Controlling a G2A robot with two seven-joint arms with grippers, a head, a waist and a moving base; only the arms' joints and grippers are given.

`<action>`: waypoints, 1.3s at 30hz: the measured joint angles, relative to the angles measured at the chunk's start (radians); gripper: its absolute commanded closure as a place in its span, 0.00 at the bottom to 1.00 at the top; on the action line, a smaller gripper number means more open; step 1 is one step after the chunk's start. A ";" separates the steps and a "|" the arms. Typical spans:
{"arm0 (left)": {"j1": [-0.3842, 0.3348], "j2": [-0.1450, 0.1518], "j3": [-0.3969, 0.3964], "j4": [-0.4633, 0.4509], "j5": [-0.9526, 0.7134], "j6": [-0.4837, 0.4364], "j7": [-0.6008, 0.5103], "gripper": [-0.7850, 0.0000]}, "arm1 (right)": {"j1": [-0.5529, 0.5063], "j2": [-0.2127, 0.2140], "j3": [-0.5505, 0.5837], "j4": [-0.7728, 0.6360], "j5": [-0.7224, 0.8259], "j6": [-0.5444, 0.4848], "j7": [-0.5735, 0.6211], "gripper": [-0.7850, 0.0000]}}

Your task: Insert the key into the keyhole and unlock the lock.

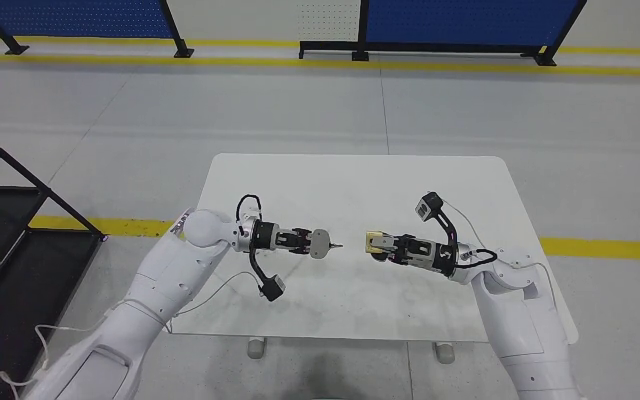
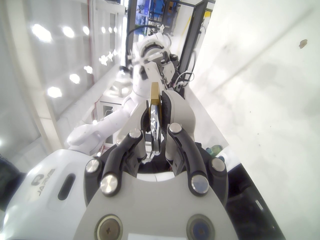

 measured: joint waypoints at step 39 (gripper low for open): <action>0.003 -0.014 0.076 0.038 -0.053 0.001 -0.062 1.00 | 0.002 0.029 -0.090 0.046 -0.042 -0.132 -0.115 1.00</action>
